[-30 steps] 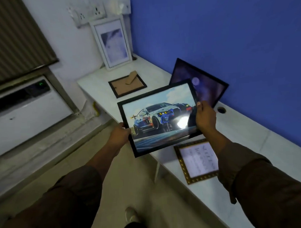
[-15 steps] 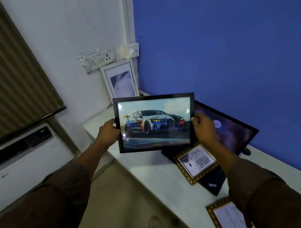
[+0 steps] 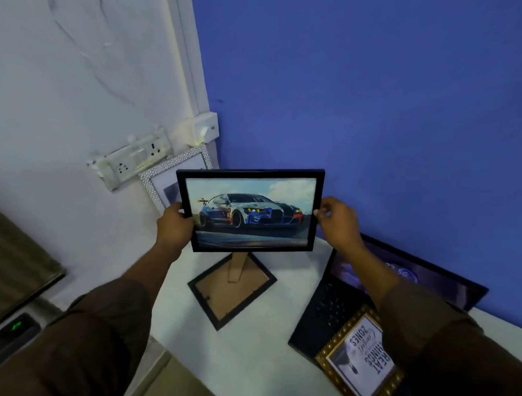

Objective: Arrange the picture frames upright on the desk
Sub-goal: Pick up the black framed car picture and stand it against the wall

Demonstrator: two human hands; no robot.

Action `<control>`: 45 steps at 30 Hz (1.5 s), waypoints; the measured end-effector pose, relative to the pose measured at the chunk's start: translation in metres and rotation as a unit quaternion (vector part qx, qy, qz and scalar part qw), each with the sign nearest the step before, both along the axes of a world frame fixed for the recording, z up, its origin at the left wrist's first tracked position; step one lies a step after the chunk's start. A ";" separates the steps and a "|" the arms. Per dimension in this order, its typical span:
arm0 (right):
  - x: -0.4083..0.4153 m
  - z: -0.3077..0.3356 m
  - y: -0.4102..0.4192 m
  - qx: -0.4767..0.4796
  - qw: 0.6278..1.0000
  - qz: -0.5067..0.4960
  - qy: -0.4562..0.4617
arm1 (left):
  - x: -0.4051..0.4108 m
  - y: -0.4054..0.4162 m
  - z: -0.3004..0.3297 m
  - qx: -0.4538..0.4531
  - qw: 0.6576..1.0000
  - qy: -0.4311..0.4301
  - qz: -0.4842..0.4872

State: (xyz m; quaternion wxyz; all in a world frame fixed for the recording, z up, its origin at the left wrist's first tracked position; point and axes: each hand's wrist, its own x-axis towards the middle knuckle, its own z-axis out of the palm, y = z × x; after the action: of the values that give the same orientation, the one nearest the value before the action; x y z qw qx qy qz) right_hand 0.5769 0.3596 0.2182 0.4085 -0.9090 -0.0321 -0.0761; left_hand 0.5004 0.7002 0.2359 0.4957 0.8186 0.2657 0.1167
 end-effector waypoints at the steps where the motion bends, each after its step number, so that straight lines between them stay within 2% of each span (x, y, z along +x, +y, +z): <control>1: 0.009 -0.004 0.004 -0.001 1.000 -0.018 -0.002 | 0.017 0.005 -0.004 -0.008 1.000 0.002 -0.007; 4: 0.033 -0.016 0.014 -0.010 0.998 -0.064 0.008 | 0.065 0.013 -0.019 -0.024 0.999 0.004 -0.035; 8: 0.063 -0.042 0.027 -0.021 0.990 -0.136 0.034 | 0.131 0.022 -0.054 -0.103 0.991 0.008 -0.083; 14: 0.087 -0.070 0.046 -0.065 0.971 -0.216 0.078 | 0.224 0.048 -0.140 -0.100 0.973 0.052 -0.200; 17: 0.088 -0.081 0.056 -0.083 0.961 -0.240 0.112 | 0.237 0.032 -0.130 -0.109 0.962 0.073 -0.239; 22: 0.099 -0.101 0.066 -0.007 0.941 -0.302 0.150 | 0.261 0.009 -0.129 -0.127 0.944 0.114 -0.284; 27: 0.109 -0.116 0.070 0.114 0.908 -0.357 0.187 | 0.288 0.007 -0.146 -0.146 0.930 0.142 -0.307; 32: 0.119 -0.124 0.061 0.145 0.900 -0.365 0.190 | 0.305 0.003 -0.156 -0.165 0.905 0.173 -0.351; 45: 0.135 -0.151 0.048 0.230 0.887 -0.355 0.184 | 0.321 -0.005 -0.184 -0.191 0.884 0.195 -0.378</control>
State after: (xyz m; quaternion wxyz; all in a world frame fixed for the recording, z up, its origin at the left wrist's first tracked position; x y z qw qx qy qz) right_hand 0.7118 0.4071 0.0669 0.5508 -0.7378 0.3867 -0.0523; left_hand 0.8216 0.6953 0.0519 0.5873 0.7524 0.0446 -0.2950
